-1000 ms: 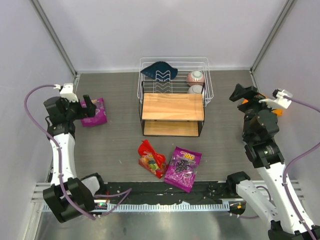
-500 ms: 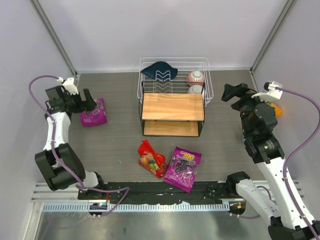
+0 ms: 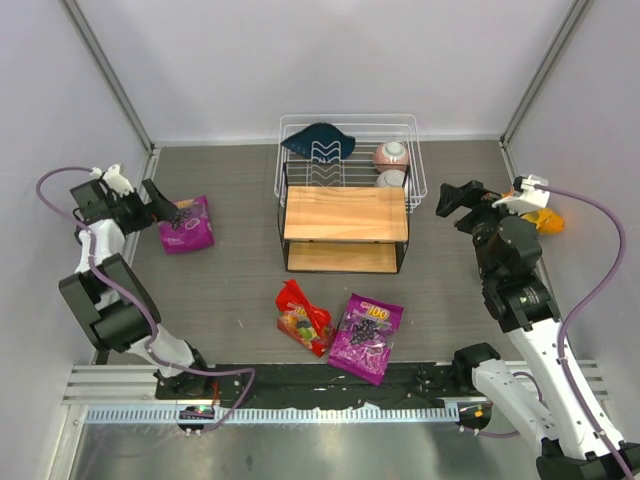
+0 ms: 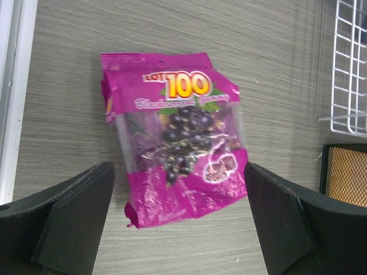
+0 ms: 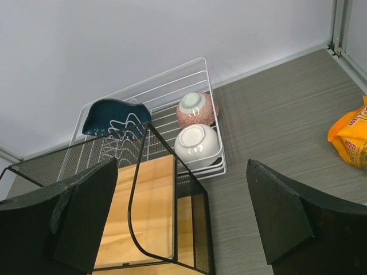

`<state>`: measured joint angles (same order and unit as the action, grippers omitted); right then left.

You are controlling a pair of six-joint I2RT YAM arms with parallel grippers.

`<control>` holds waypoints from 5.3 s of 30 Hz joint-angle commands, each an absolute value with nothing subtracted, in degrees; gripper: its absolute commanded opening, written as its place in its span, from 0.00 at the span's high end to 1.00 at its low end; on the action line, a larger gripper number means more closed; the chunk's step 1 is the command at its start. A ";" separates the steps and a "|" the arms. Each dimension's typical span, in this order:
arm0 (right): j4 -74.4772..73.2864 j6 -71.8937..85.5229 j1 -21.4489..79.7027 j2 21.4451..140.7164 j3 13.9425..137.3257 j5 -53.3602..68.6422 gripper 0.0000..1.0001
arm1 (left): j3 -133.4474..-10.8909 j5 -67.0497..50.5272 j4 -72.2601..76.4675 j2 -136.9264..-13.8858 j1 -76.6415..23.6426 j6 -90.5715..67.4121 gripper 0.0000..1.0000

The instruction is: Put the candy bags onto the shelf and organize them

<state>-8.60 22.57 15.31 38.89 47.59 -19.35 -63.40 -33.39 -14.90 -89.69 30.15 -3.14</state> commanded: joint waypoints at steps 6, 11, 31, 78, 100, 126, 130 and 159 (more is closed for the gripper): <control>-3.08 22.41 15.64 35.51 44.12 -20.74 0.00 | -67.67 -38.14 -14.68 -97.91 33.13 -3.87 0.00; -3.69 22.15 15.64 35.16 43.77 -21.62 0.00 | -68.20 -39.72 -14.15 -101.42 33.13 -5.18 0.00; -3.16 22.15 15.64 34.10 41.66 -22.50 0.00 | -70.05 -44.91 -17.92 -105.91 32.78 -1.42 0.95; -9.39 24.26 15.64 26.90 41.22 -24.79 0.00 | -95.55 -33.23 -21.19 -77.09 -16.06 -33.93 1.00; -10.20 27.16 15.65 26.81 39.90 -24.34 0.00 | -81.21 -23.38 -16.79 -75.41 -25.40 -34.63 1.00; -9.14 25.93 15.64 26.37 37.97 -25.31 0.00 | -79.10 -14.15 -16.61 -78.66 -27.16 -30.06 0.68; -8.96 25.84 15.64 26.37 37.97 -25.31 0.00 | -80.50 -14.15 -17.31 -79.01 -27.16 -29.53 0.43; -18.70 23.38 15.56 44.37 55.89 -33.90 0.00 | -112.07 -13.62 -49.74 -87.19 -27.07 -2.55 0.00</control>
